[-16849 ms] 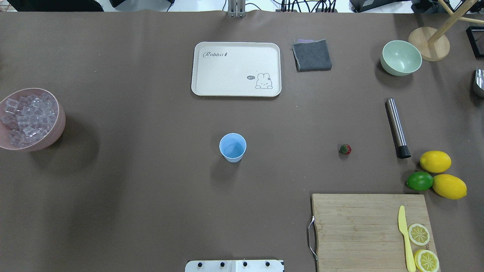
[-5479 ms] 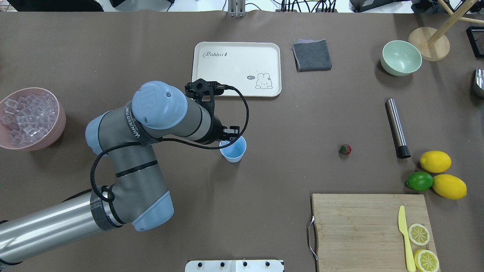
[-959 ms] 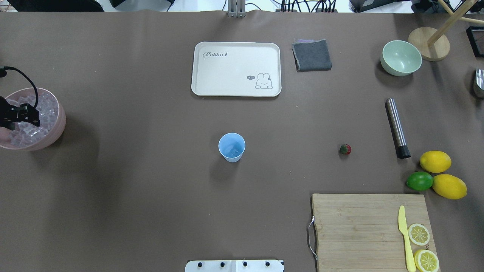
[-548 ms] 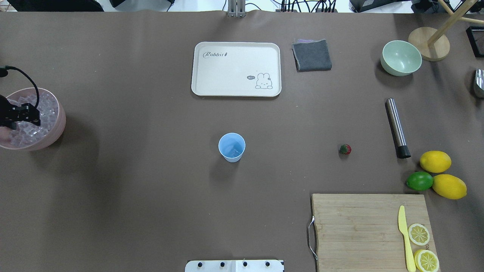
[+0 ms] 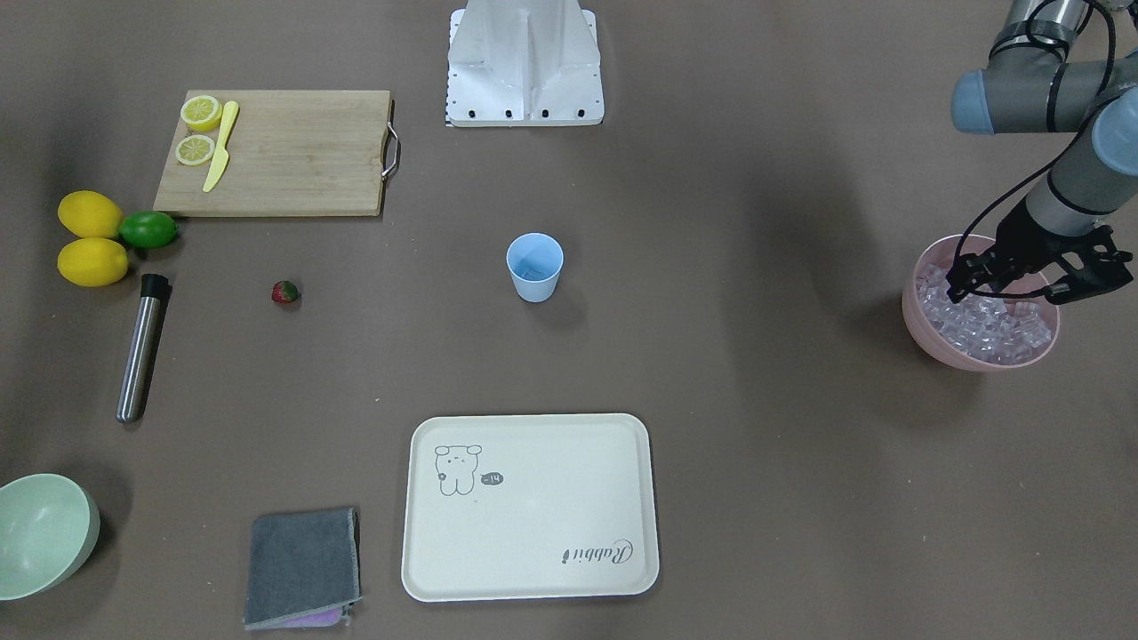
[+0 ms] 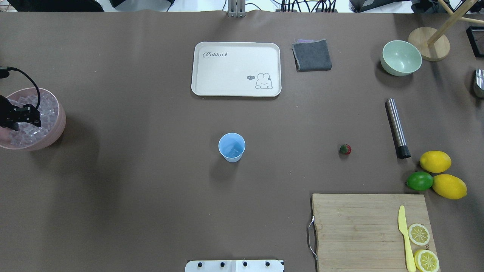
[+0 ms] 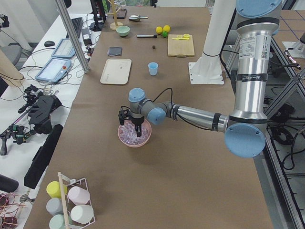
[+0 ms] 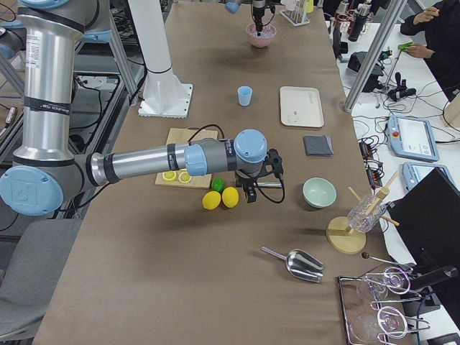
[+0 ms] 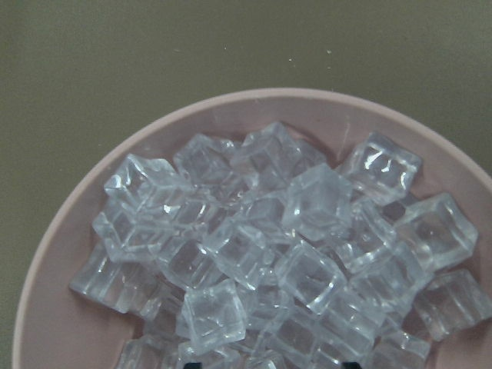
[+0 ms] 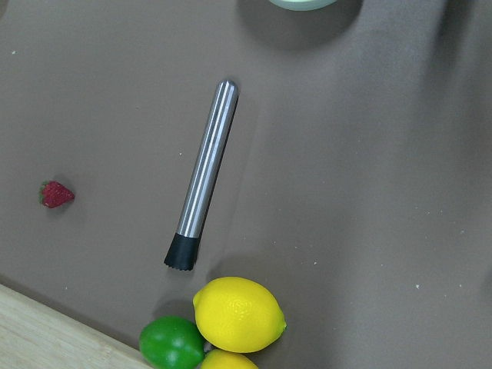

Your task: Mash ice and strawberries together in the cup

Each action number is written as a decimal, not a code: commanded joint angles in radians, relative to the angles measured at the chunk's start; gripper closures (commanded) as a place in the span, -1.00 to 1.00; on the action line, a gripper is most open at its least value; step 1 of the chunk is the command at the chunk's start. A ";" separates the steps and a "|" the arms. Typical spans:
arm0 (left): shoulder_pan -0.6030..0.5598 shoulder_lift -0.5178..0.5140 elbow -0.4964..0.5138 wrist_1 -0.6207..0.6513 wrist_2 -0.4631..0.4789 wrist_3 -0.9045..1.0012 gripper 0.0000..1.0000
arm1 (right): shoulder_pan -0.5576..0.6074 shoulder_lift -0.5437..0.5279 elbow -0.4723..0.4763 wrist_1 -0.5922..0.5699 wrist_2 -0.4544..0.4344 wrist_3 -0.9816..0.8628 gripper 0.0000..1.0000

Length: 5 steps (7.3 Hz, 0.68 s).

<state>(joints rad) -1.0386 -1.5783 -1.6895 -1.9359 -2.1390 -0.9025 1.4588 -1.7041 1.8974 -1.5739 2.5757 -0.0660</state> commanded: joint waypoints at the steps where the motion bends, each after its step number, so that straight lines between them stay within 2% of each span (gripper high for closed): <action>1: 0.003 0.003 0.001 0.000 -0.001 0.001 -0.28 | 0.000 -0.002 0.000 0.000 0.000 0.000 -1.00; 3: 0.003 0.006 0.001 0.000 -0.002 -0.001 -0.24 | 0.000 -0.003 0.002 0.000 0.000 0.000 -1.00; 4: 0.003 0.009 -0.001 0.000 -0.002 -0.001 -0.03 | 0.000 -0.005 0.002 0.000 0.000 0.000 -1.00; 5: 0.005 0.011 0.001 0.000 -0.002 -0.001 -0.03 | 0.000 -0.006 0.002 0.000 0.000 0.000 -1.00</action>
<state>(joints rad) -1.0350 -1.5701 -1.6893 -1.9359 -2.1414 -0.9033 1.4588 -1.7085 1.8988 -1.5738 2.5756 -0.0660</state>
